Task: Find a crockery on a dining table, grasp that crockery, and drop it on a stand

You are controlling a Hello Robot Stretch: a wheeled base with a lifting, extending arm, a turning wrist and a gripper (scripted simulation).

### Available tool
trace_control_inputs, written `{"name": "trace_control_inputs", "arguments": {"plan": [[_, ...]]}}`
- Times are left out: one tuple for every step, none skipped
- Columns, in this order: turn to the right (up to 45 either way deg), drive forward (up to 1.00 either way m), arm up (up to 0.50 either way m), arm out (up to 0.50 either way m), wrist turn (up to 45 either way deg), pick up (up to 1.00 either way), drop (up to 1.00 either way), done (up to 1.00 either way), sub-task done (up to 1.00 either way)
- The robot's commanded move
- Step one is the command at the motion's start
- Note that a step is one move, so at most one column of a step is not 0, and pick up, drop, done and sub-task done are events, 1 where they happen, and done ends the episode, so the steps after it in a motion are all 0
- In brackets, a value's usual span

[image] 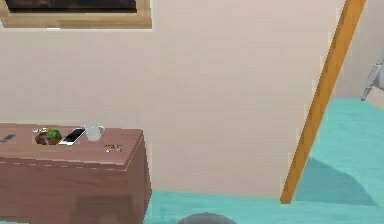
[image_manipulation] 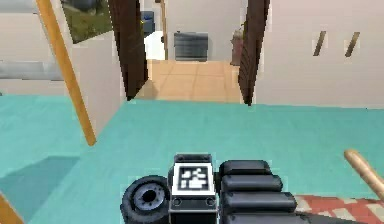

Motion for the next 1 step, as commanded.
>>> {"name": "trace_control_inputs", "arguments": {"plan": [[0.0, 0.15, 0.0, 0.0, 0.0, 0.0, 0.0, 0.0, 0.0]]}}
